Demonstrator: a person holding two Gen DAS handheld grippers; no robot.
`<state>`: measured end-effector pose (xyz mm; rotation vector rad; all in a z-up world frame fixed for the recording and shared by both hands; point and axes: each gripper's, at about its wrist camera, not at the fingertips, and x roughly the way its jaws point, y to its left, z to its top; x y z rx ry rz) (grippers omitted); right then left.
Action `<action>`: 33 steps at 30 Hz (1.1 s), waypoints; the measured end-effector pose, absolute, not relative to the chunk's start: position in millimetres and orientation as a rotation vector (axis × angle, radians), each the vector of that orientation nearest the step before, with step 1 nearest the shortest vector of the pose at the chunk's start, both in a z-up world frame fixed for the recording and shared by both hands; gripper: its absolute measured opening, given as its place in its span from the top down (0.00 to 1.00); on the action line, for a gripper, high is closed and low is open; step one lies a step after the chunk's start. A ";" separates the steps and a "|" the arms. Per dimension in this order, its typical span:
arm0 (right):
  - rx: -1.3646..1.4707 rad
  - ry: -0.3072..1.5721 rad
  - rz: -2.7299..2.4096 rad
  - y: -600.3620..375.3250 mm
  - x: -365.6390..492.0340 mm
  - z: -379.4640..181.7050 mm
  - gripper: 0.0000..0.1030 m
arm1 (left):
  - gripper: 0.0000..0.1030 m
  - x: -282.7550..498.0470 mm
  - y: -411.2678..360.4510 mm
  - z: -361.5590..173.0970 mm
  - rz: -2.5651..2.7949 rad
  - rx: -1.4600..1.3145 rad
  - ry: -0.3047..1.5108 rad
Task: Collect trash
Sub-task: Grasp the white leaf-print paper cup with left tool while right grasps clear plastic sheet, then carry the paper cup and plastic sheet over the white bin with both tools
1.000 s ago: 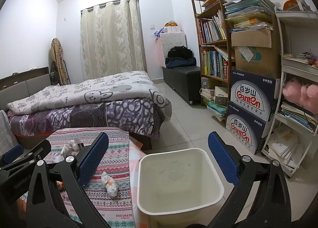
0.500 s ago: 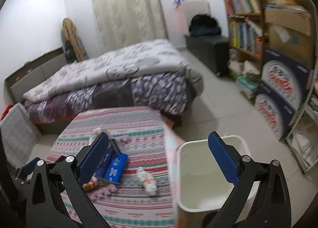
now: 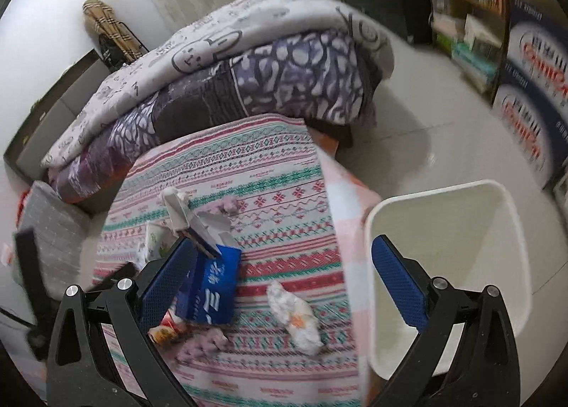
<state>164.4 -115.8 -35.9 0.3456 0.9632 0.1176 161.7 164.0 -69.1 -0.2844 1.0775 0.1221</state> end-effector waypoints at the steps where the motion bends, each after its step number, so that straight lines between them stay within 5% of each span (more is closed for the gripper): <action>1: 0.342 0.962 0.117 -112.9 168.4 -37.4 0.07 | 0.07 167.6 160.7 -73.2 0.117 -0.282 1.088; 5: 0.318 0.951 0.140 -99.3 186.0 -36.7 0.07 | 0.13 194.2 145.1 -86.9 0.120 -0.241 1.118; 7: 0.305 0.944 0.152 -93.3 192.7 -37.2 0.07 | 0.26 202.5 145.2 -97.7 0.154 -0.230 1.156; 11: 0.249 0.944 0.191 -74.3 204.3 -43.2 0.07 | 0.69 209.3 151.8 -115.1 0.153 -0.260 1.230; 24: 0.044 0.957 0.333 10.3 219.3 -74.9 0.07 | 0.72 158.5 194.2 -48.3 0.160 -0.236 0.990; 25: 0.026 0.961 0.343 16.5 219.5 -77.6 0.16 | 0.72 155.2 196.9 -47.9 0.163 -0.236 0.987; 28: 0.018 1.009 0.352 27.1 223.8 -86.9 0.82 | 0.72 149.6 203.7 -47.2 0.178 -0.230 0.982; 33: 0.077 0.943 0.342 24.7 217.3 -73.1 0.87 | 0.72 138.3 217.9 -37.4 0.210 -0.259 0.932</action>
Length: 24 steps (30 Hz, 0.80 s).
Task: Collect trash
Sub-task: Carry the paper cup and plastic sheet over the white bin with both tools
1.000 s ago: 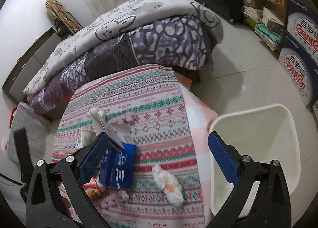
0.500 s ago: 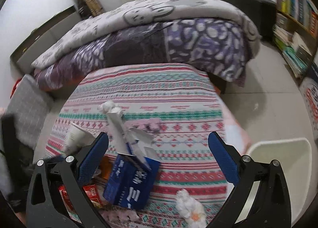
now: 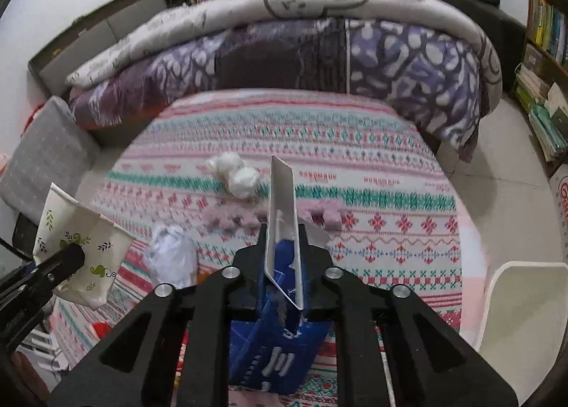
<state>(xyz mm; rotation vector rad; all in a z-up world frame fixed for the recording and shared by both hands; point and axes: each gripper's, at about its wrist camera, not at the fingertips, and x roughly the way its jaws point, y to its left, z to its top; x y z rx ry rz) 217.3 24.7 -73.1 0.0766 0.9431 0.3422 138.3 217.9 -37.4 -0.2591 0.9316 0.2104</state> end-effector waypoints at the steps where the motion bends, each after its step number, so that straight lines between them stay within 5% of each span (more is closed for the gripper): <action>1: 0.083 0.915 0.344 24.2 214.1 -65.5 0.87 | 0.72 136.7 219.0 -34.1 0.214 -0.264 0.917; 24: 0.033 0.563 0.211 -41.6 128.9 17.8 0.87 | 0.72 109.0 135.5 20.5 0.243 -0.129 0.617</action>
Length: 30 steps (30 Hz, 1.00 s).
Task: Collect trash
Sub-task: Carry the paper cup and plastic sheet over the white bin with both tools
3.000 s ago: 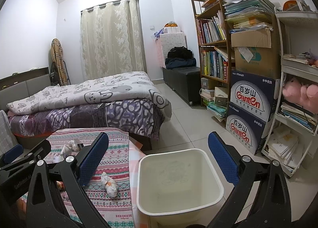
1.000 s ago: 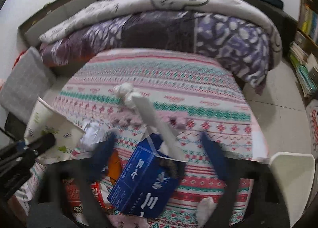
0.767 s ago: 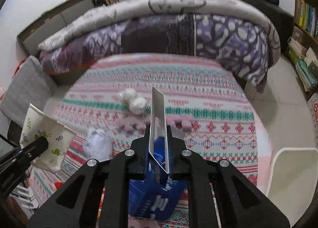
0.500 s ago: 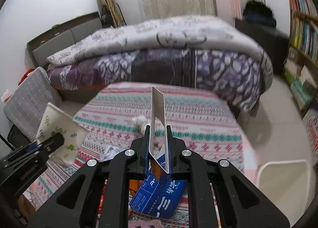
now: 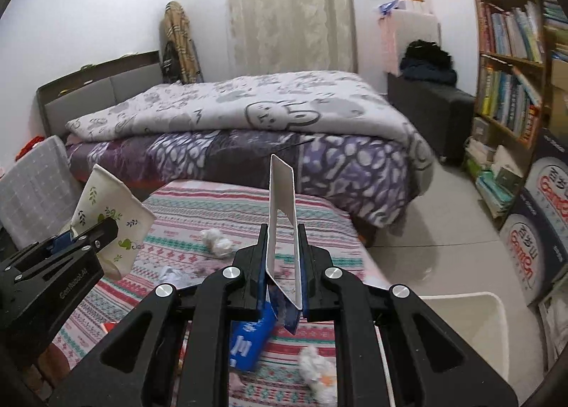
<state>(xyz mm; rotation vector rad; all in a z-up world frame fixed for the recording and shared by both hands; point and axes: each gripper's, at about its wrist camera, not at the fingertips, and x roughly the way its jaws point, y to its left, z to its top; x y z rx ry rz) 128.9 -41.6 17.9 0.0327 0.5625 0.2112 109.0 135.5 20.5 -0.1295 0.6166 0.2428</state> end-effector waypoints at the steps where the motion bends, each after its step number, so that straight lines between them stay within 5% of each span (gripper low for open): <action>1: 0.036 0.559 0.198 -47.7 126.3 18.2 0.87 | 0.72 108.4 132.1 21.1 0.235 -0.127 0.613; 24: 0.184 0.648 -0.103 -181.0 115.8 -0.3 0.87 | 0.72 113.7 24.9 5.3 0.028 -0.104 0.665; 29: 0.276 0.669 -0.163 -221.2 113.9 -3.2 0.81 | 0.72 116.9 -8.7 -0.5 -0.032 -0.084 0.681; 30: 0.289 0.669 -0.170 -227.1 113.1 -3.1 0.70 | 0.72 117.6 -16.6 -2.6 -0.044 -0.078 0.687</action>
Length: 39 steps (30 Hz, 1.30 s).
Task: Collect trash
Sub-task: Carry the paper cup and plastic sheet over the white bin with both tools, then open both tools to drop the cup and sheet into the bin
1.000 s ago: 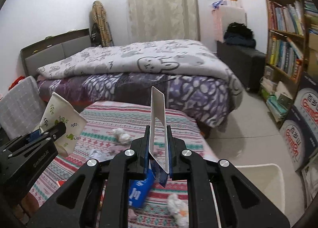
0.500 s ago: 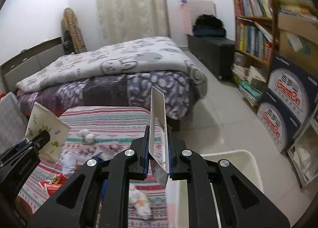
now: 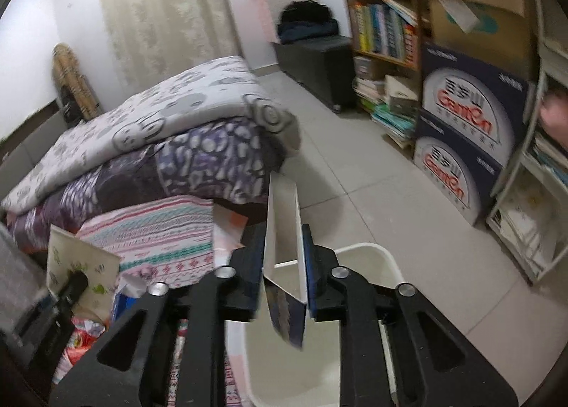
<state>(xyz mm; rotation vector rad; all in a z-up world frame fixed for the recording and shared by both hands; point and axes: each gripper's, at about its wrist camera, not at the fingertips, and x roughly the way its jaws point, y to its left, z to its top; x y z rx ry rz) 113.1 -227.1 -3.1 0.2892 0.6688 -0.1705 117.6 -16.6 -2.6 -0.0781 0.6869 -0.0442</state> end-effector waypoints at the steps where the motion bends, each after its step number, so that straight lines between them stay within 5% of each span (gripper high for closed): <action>1: 0.306 0.662 -0.190 -234.9 111.2 -2.4 0.55 | 0.72 117.7 -21.9 -4.1 -0.053 -0.075 0.691; 5: 0.345 0.617 -0.267 -261.3 101.9 2.9 0.33 | 0.72 121.2 -48.4 -12.5 -0.098 -0.058 0.717; 13: 0.443 0.556 -0.353 -307.3 88.3 13.2 0.13 | 0.72 121.1 -95.2 -24.9 -0.186 -0.044 0.760; 21: 0.534 0.554 -0.373 -332.5 83.7 15.8 0.08 | 0.71 119.4 -134.5 -32.5 -0.288 -0.044 0.796; 22: 0.544 0.553 -0.372 -333.9 83.8 16.1 0.08 | 0.68 119.0 -136.9 -32.7 -0.301 -0.055 0.802; 24: 0.544 0.548 -0.373 -333.3 83.7 17.6 0.08 | 0.48 117.3 -137.9 -31.9 -0.321 -0.075 0.808; 26: 0.532 0.542 -0.374 -330.3 83.6 19.7 0.08 | 0.44 116.0 -135.5 -29.4 -0.317 -0.081 0.798; 39: 0.430 0.564 -0.306 -280.1 93.7 21.6 0.07 | 0.36 105.2 -82.9 -8.2 -0.108 -0.034 0.709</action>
